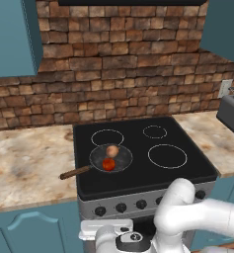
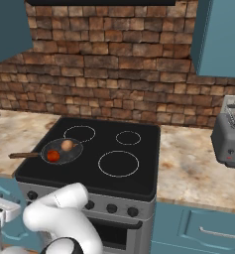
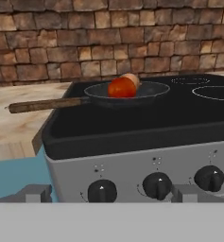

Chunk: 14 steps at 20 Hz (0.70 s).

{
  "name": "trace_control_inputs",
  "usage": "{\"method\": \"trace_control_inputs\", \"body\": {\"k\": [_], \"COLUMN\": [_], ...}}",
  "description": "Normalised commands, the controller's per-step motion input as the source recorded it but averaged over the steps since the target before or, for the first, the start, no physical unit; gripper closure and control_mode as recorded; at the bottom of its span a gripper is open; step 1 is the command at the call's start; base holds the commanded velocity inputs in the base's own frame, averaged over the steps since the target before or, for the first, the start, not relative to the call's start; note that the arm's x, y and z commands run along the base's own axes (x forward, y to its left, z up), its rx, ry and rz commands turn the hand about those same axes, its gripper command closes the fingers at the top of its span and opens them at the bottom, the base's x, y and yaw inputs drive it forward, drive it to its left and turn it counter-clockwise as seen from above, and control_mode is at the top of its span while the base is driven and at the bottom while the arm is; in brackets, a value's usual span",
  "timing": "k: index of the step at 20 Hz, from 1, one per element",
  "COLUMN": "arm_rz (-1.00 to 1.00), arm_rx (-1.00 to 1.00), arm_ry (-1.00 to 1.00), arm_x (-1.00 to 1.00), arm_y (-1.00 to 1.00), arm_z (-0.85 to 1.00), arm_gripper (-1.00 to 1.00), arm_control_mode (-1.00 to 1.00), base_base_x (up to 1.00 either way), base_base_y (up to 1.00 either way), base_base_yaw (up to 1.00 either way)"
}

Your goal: Place the pan on the front left burner on the stove. Then place the tomato and the onion in the pan and turn on the front left burner.

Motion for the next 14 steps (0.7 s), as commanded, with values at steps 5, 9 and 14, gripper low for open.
{"method": "trace_control_inputs", "body": {"k": [5,9,14], "arm_rz": [0.00,0.00,0.00], "arm_rx": [0.00,0.00,0.00], "arm_ry": [0.00,0.00,0.00], "arm_x": [0.26,0.24,0.25], "arm_y": [0.00,0.00,0.00], "arm_z": [-0.21,-0.35,-0.33], "arm_gripper": [-1.00,-1.00,-1.00], "arm_control_mode": [-1.00,-1.00,-1.00], "base_base_x": [0.00,0.00,0.00], "base_base_y": [0.00,0.00,0.00], "base_base_yaw": [0.00,0.00,0.00]}}
